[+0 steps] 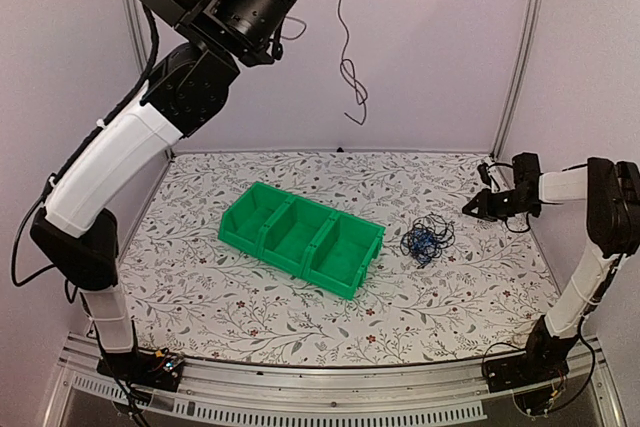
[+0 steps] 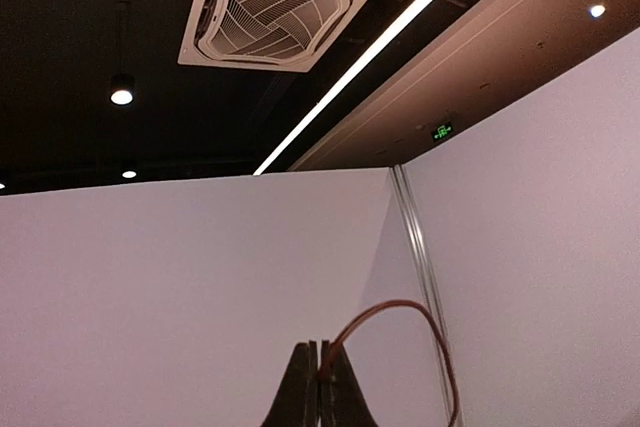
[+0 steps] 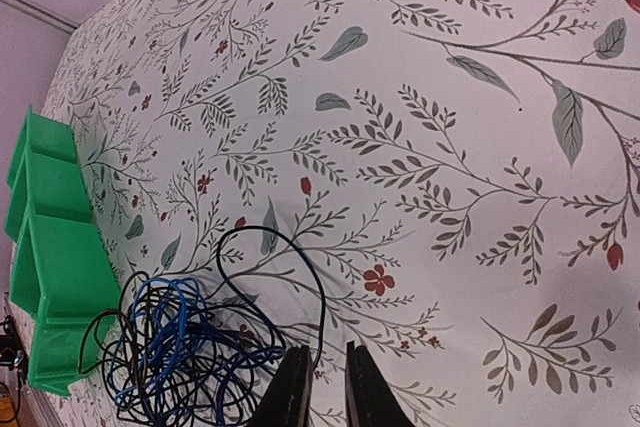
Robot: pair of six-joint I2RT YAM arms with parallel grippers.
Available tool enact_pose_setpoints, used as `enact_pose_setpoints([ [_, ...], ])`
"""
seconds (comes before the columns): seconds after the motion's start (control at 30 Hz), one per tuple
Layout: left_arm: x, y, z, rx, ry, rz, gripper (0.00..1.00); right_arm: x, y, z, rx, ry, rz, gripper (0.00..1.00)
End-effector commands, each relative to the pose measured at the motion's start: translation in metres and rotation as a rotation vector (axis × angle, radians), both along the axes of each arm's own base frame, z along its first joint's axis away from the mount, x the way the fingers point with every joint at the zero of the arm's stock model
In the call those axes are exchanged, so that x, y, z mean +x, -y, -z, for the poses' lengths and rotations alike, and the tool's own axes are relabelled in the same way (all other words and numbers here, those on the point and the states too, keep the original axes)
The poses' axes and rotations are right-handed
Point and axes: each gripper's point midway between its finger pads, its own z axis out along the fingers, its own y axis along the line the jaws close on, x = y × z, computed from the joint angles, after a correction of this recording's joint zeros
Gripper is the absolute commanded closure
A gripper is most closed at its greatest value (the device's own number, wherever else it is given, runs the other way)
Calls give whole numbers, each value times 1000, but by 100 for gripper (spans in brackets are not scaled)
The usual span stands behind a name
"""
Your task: Untangle the cables
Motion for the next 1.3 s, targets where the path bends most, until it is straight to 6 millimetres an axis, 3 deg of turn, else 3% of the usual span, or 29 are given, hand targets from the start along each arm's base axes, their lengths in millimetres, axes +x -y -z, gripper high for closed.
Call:
enact_pose_setpoints([
  [0.0, 24, -14, 29, 113, -72, -213, 100, -12, -12, -33, 14, 40, -123, 79],
  [0.23, 57, -48, 101, 137, -287, -270, 100, -25, -25, -112, 3, 224, -264, 52],
  [0.43, 88, -82, 168, 114, -482, -267, 100, -33, -27, -148, -30, 313, -313, 47],
  [0.57, 109, -100, 210, 100, -594, -254, 100, -35, -28, -150, -24, 310, -319, 47],
  [0.83, 139, -143, 268, 74, -703, -340, 100, -39, -30, -142, 1, 282, -313, 47],
  [1.27, 166, -177, 338, 75, -804, -384, 100, -48, -28, -127, -9, 243, -306, 47],
])
